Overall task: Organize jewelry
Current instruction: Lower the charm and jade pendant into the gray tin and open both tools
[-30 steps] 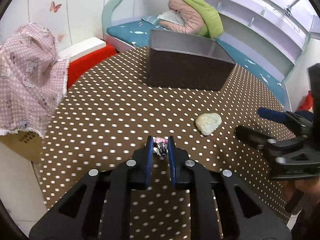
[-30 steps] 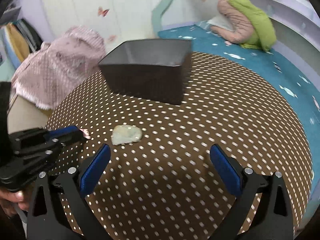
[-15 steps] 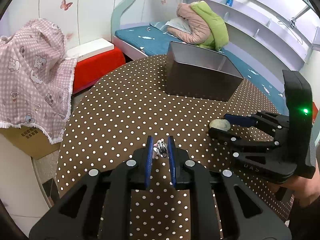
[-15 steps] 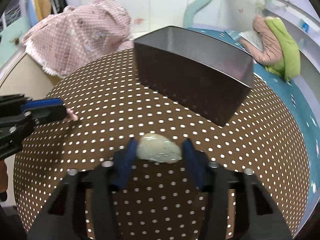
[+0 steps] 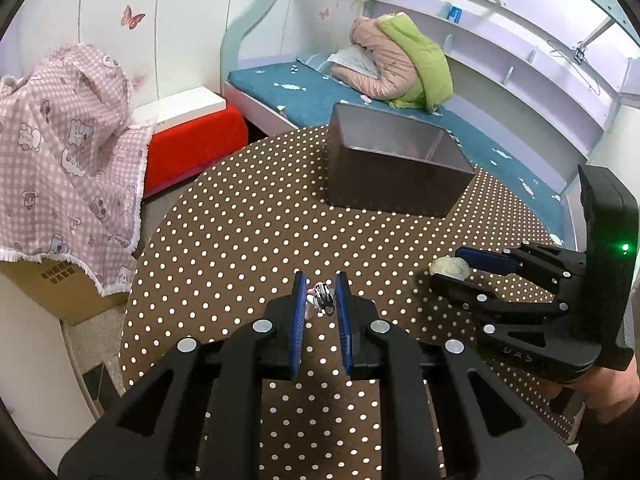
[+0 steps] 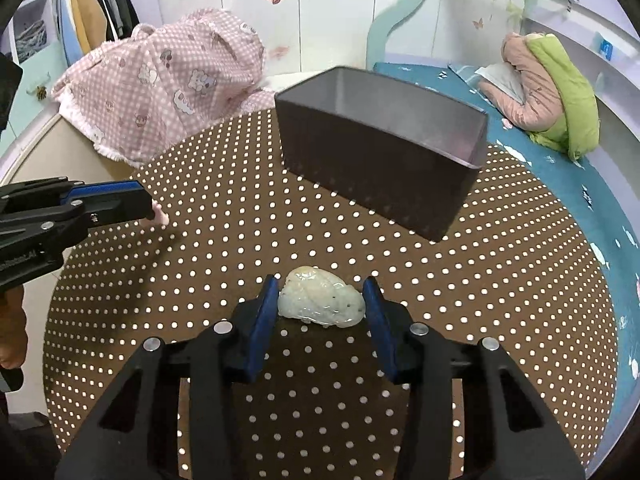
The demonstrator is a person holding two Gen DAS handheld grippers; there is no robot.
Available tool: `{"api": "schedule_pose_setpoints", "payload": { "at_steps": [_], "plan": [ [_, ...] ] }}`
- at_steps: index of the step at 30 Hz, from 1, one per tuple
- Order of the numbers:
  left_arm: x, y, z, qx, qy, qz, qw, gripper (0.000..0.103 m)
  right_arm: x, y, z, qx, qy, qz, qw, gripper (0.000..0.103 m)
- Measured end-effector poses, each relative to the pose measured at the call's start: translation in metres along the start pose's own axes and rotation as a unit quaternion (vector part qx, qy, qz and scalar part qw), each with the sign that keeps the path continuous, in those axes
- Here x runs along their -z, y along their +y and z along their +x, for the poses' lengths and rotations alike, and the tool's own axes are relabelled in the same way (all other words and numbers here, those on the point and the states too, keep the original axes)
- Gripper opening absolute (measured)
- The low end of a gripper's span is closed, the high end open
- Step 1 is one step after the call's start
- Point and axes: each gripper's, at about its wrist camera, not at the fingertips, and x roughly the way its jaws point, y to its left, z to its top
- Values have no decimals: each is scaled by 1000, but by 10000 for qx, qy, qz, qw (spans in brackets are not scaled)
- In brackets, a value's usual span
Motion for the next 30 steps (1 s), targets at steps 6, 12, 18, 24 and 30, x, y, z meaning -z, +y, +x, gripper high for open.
{"api": "schedule_pose_setpoints", "payload": {
  "at_steps": [6,12,18,24,30],
  "plan": [
    [-10,-7,-14,15,-194,103,9998,15,-12,-5,-28,-52,-352,131,9993,41],
    [-31,-18,-33,35,-517,271,9983,15,-33,-11,-64,6,-843,170,9963,41],
    [-66,-28,-58,59,-994,458,9940,15,-64,-22,-99,134,-1373,134,9903,41],
    [-110,-36,-75,133,-1402,527,9886,15,-95,-35,-119,229,-1746,160,9842,41],
    [-148,-47,-85,212,-1673,591,9839,15,-116,-52,-123,216,-1866,327,9816,41]
  ]
}}
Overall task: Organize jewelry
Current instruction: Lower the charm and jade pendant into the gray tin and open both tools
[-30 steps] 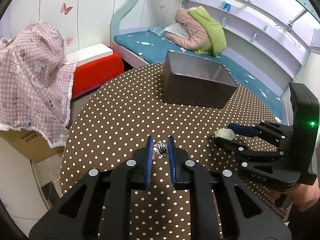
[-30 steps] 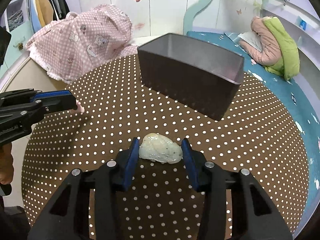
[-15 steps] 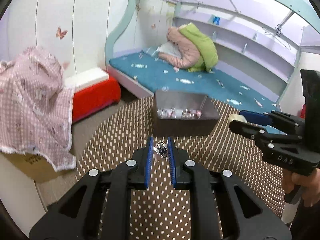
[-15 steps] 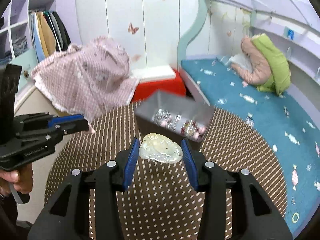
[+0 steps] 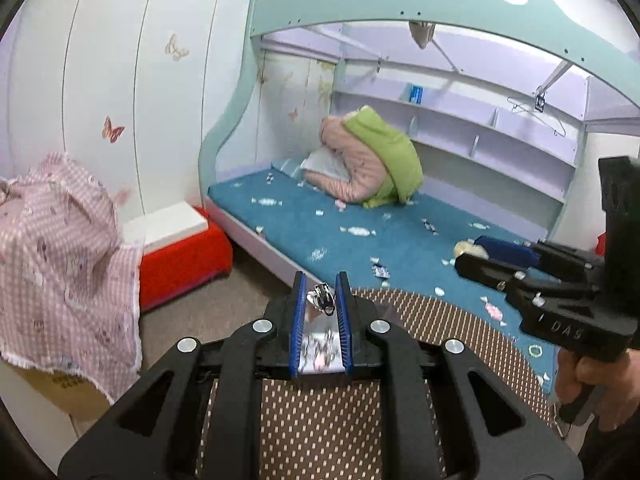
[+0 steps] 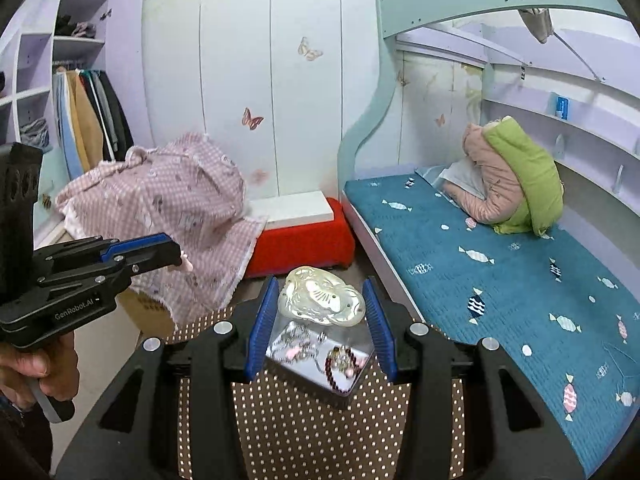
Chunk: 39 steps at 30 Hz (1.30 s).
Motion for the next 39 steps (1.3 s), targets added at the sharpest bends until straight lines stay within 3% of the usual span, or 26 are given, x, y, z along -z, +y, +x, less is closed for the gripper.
{"api": "schedule_pose_setpoints", "payload": {
  "at_steps": [6,15,39],
  "plan": [
    [-24,-7,17,95,-5,43,9999,15,-10,-10,13,-29,53,234,9997,41],
    [-32,-11,57,196,268,5,9994,15,-13,-21,38,-94,298,506,9982,41],
    [6,3,136,221,1178,-174,9926,16,11,-37,93,-218,1064,901,9900,41]
  ]
}}
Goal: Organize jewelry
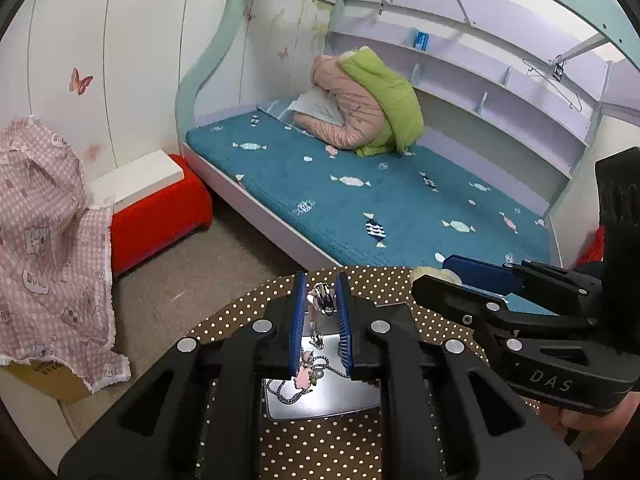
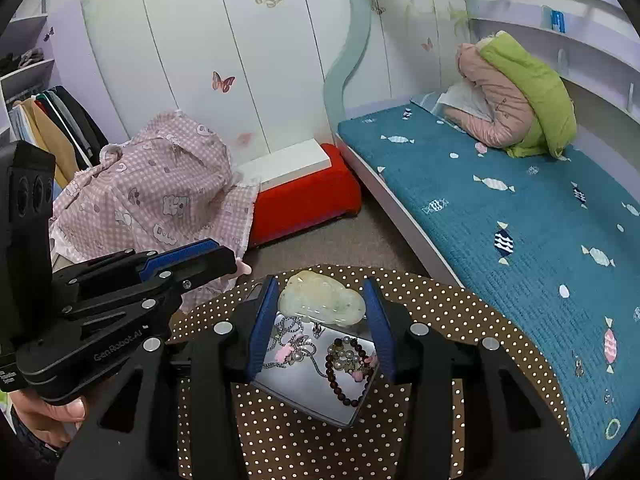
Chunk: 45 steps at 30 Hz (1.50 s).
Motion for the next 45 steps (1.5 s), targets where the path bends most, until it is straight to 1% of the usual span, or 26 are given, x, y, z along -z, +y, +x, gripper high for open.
{"api": "schedule_pose_setpoints", "payload": {
  "at_steps": [2,4,5,6,7,8,9,10,11,12,14,15,21,24,31,38,42,45],
  "plan": [
    [1,1,2,-44,27,-34,10000,16,0,-1,2,0,30,34,10000,42],
    [2,3,3,-80,53,-47,9999,29,0,-1,2,-19,26,49,10000,49],
    [3,3,2,-119,33,-51,9999,45,0,-2,1,-5,22,46,10000,55],
    [4,5,1,-192,-6,-70,9998,59,-1,-3,1,3,15,50,10000,58],
    [5,6,-1,-243,-31,-90,9997,62,-1,-3,0,1,8,68,10000,59],
    [5,8,-2,-259,-40,-117,9996,67,-1,-4,0,3,5,83,10000,62],
    [6,11,-3,-299,-52,-154,9994,74,-1,-6,-1,28,-18,107,9999,68],
    [5,13,-4,-369,-73,-179,9991,79,-1,-7,-3,49,-52,137,9999,72],
    [5,16,-7,-465,-112,-205,9986,89,-1,-9,-4,58,-78,170,9998,83],
    [6,19,-10,-525,-185,-240,9982,93,-1,-11,-7,104,-133,222,9996,94],
    [7,20,-15,-541,-227,-238,9980,94,0,-14,-9,159,-186,256,9994,96],
    [7,20,-18,-626,-264,-211,9975,96,0,-15,-10,167,-163,295,9993,96],
    [13,14,-39,-989,-470,-27,9940,98,3,-12,-22,210,-259,345,9988,96],
    [16,12,-51,-1071,-555,-55,9927,98,4,-7,-33,215,-342,322,9987,96],
    [31,6,-106,-1242,-953,-101,9876,98,12,10,-83,279,-762,221,9965,96],
    [60,-7,-173,-1504,-1465,-60,9777,98,43,32,-148,469,-1248,124,9910,96],
    [83,-16,-208,-1566,-1720,-65,9726,98,65,45,-175,604,-1427,114,9879,96],
    [107,-28,-233,-1601,-1908,-53,9685,98,85,56,-193,769,-1558,88,9848,96]
  ]
}}
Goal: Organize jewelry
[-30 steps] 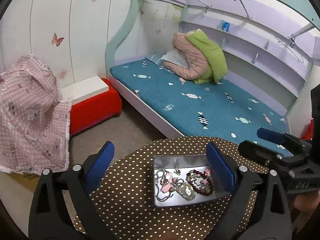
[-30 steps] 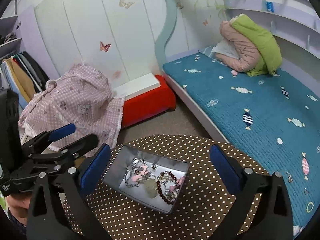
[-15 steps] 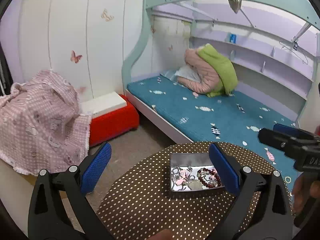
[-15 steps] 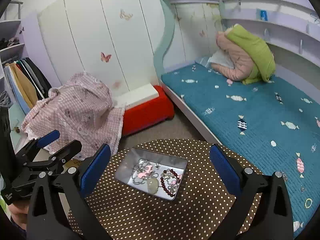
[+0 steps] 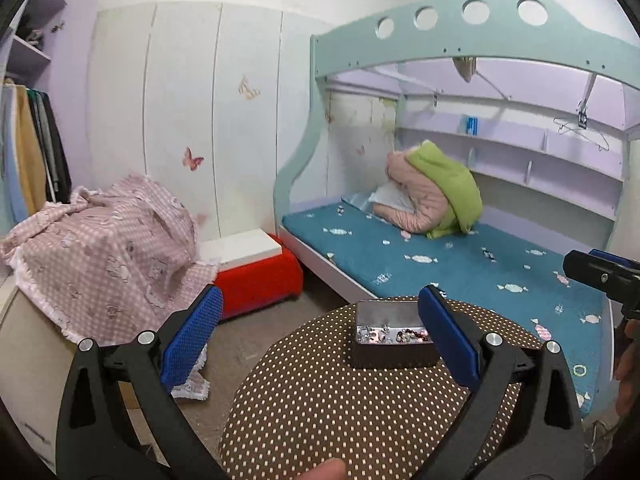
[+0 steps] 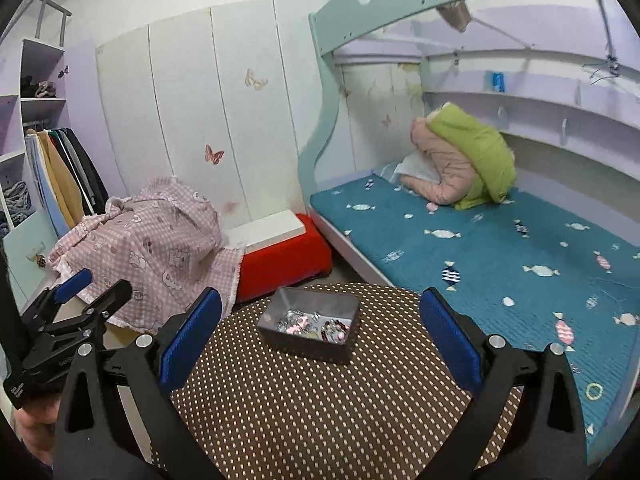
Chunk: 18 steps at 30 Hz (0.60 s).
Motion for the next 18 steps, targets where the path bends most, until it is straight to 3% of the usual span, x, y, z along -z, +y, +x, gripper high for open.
{"api": "schedule_pose_setpoints", "payload": {
  "at_steps": [11,18],
  "plan": [
    [41,-10,-91,71,-336,36,9994,98,58,15,-68,491,-285,48,9984,96],
    [52,-17,-132,173,-348,91,9992,98,87,31,-98,719,-354,30,9968,96]
  ]
}}
